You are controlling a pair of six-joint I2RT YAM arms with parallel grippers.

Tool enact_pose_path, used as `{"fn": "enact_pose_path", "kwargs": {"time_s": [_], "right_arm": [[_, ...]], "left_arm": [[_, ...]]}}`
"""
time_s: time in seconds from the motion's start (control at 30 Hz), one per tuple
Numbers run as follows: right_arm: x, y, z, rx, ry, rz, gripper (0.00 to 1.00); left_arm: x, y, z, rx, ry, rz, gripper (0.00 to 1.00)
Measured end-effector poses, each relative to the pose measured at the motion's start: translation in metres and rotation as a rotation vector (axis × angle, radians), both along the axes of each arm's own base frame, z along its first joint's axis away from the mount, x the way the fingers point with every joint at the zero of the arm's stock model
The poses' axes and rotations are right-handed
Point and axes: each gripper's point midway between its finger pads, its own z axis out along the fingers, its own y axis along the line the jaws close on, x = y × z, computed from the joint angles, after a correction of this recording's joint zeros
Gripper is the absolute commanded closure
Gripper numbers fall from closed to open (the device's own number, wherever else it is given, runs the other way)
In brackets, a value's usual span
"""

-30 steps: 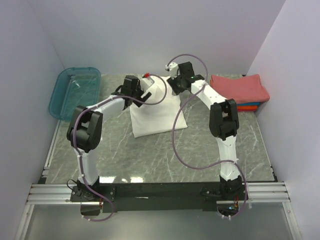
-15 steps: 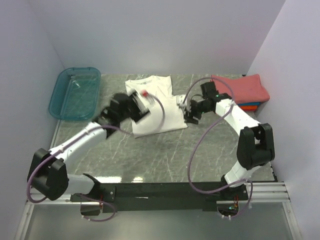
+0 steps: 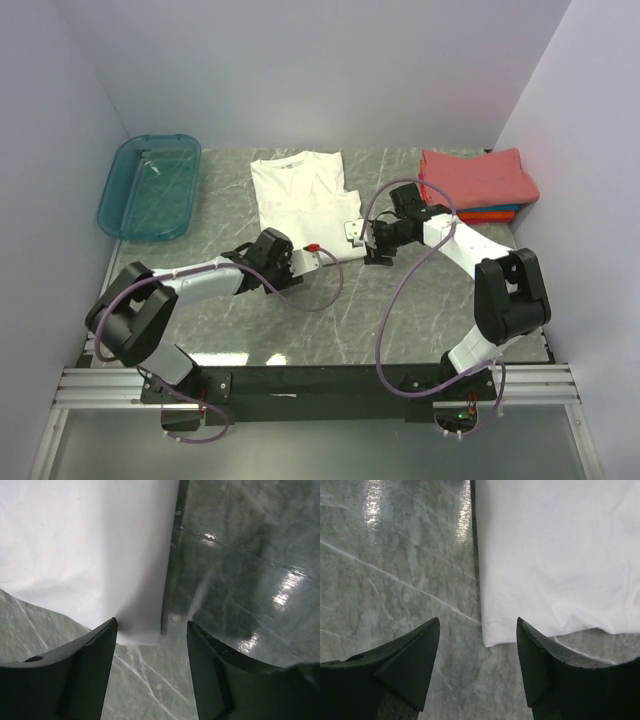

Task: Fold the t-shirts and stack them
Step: Fold the tshirt

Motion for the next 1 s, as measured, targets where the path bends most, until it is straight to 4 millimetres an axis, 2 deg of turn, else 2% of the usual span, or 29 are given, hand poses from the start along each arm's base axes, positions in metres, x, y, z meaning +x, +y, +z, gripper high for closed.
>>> {"fn": "enact_pose_path", "kwargs": {"time_s": [0.17,0.2,0.23,0.3,0.43,0.6,0.7,0.83,0.9,1.0], "right_arm": [[0.002,0.007,0.000,-0.014,-0.035,0.017,0.30],[0.003,0.009,-0.001,-0.020,-0.047,0.022,0.30],[0.003,0.011,-0.003,-0.030,-0.058,0.028,0.30],[0.001,0.013,-0.013,-0.053,-0.082,0.037,0.30],[-0.004,0.009,-0.031,-0.115,-0.103,0.036,0.30],[0.015,0.012,-0.036,-0.156,-0.176,0.004,0.31],[0.023,0.012,-0.044,-0.179,-0.190,-0.018,0.35],[0.021,0.013,-0.058,-0.220,-0.175,-0.020,0.38],[0.022,0.013,-0.058,-0.228,-0.181,-0.022,0.40],[0.024,0.012,-0.060,-0.244,-0.186,-0.038,0.47]], "left_arm": [[0.010,0.001,-0.006,0.032,-0.017,0.025,0.48],[0.012,0.002,-0.007,0.040,-0.022,0.031,0.52],[0.014,0.003,-0.007,0.047,-0.027,0.039,0.61],[0.016,0.004,-0.008,0.060,-0.036,0.052,0.70],[0.018,0.007,-0.008,0.075,-0.044,0.062,0.75],[0.018,0.007,-0.008,0.078,-0.051,0.064,0.82],[0.019,0.007,-0.008,0.074,-0.055,0.064,0.83],[0.017,0.008,-0.009,0.073,-0.056,0.064,0.83],[0.016,0.008,-0.007,0.067,-0.061,0.063,0.84],[0.017,0.007,-0.003,0.054,-0.070,0.061,0.86]]}}
